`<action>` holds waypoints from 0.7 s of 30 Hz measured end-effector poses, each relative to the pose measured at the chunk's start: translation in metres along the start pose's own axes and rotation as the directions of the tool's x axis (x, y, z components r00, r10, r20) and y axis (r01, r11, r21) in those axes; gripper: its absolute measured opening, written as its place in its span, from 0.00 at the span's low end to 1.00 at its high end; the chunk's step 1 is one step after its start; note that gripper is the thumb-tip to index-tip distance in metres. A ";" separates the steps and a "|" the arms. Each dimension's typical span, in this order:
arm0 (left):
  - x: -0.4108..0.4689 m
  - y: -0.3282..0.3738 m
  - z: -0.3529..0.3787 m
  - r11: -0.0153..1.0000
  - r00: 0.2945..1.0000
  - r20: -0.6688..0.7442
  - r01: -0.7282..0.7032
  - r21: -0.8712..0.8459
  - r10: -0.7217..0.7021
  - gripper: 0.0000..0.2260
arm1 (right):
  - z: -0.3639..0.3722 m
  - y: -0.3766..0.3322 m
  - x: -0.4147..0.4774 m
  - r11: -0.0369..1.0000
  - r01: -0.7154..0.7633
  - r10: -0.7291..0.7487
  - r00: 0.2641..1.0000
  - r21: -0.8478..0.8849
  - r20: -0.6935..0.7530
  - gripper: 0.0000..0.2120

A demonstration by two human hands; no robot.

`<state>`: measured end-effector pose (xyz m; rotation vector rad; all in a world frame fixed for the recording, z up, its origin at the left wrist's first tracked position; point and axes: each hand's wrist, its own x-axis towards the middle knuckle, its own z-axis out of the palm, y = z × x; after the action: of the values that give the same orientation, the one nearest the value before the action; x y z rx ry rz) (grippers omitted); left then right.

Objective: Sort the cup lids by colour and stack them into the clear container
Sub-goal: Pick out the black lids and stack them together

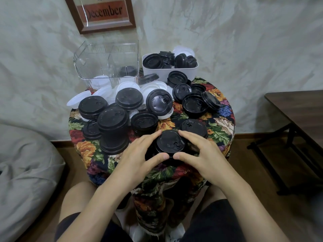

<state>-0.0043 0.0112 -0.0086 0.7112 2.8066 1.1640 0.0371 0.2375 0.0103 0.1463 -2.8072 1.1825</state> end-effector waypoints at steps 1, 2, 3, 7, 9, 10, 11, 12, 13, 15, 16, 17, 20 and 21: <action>0.000 0.000 0.000 1.000 1.000 0.004 -0.002 0.008 0.002 0.35 | 0.000 0.000 0.000 1.000 0.000 0.000 1.000 -0.003 0.003 0.37; 0.000 0.001 0.000 1.000 1.000 0.006 -0.006 0.018 0.006 0.35 | 0.000 0.000 0.000 1.000 0.001 -0.001 1.000 -0.008 0.004 0.37; -0.001 0.001 0.000 1.000 1.000 0.008 -0.010 0.028 0.010 0.35 | 0.000 0.000 0.000 1.000 0.003 -0.003 1.000 -0.011 0.005 0.37; -0.003 0.002 0.001 0.998 1.000 0.001 -0.025 0.065 0.025 0.35 | 0.000 0.001 0.000 1.000 0.007 -0.007 1.000 -0.003 -0.001 0.38; -0.003 0.004 0.001 0.997 1.000 0.000 -0.007 0.073 0.007 0.38 | 0.000 0.002 0.001 1.000 0.010 -0.010 1.000 -0.009 0.001 0.38; -0.003 0.006 0.002 0.997 1.000 -0.007 0.004 0.074 -0.004 0.38 | -0.001 0.000 0.002 1.000 0.014 -0.014 1.000 -0.027 0.016 0.38; -0.004 0.008 0.002 0.997 1.000 -0.017 0.017 0.073 -0.016 0.38 | -0.003 0.000 0.002 0.999 0.020 -0.018 0.999 -0.047 0.032 0.37; -0.004 0.010 0.002 0.997 0.999 -0.029 0.027 0.070 -0.025 0.38 | -0.005 -0.001 0.002 0.999 0.024 -0.022 0.999 -0.049 0.042 0.37; -0.005 0.012 0.002 0.997 0.999 -0.039 0.034 0.067 -0.031 0.38 | -0.008 0.001 0.002 1.000 0.017 -0.016 0.999 -0.026 0.038 0.35; -0.004 0.014 0.001 0.997 0.998 -0.048 0.041 0.067 -0.037 0.39 | -0.015 0.007 0.004 0.998 -0.004 0.007 0.999 0.063 -0.038 0.29; -0.004 0.015 0.001 0.997 0.998 -0.046 0.042 0.071 -0.039 0.39 | -0.019 0.011 0.005 0.997 -0.002 0.010 0.994 0.082 -0.105 0.23; -0.004 0.016 0.001 0.996 0.998 -0.041 0.043 0.075 -0.040 0.39 | -0.022 0.016 0.006 0.998 0.001 0.010 0.983 0.061 -0.181 0.19; -0.002 0.018 0.001 0.995 0.998 -0.032 0.055 0.079 -0.053 0.39 | -0.025 0.028 0.016 0.982 -0.084 0.034 0.960 -0.171 -0.277 0.18; -0.002 0.018 0.002 0.995 0.998 -0.032 0.063 0.080 -0.060 0.39 | -0.025 0.030 0.020 0.962 -0.122 0.062 0.969 -0.244 -0.239 0.22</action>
<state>0.0049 0.0229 0.0023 0.6122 2.8922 1.0650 0.0151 0.2753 0.0086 -0.1340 -2.7509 0.7798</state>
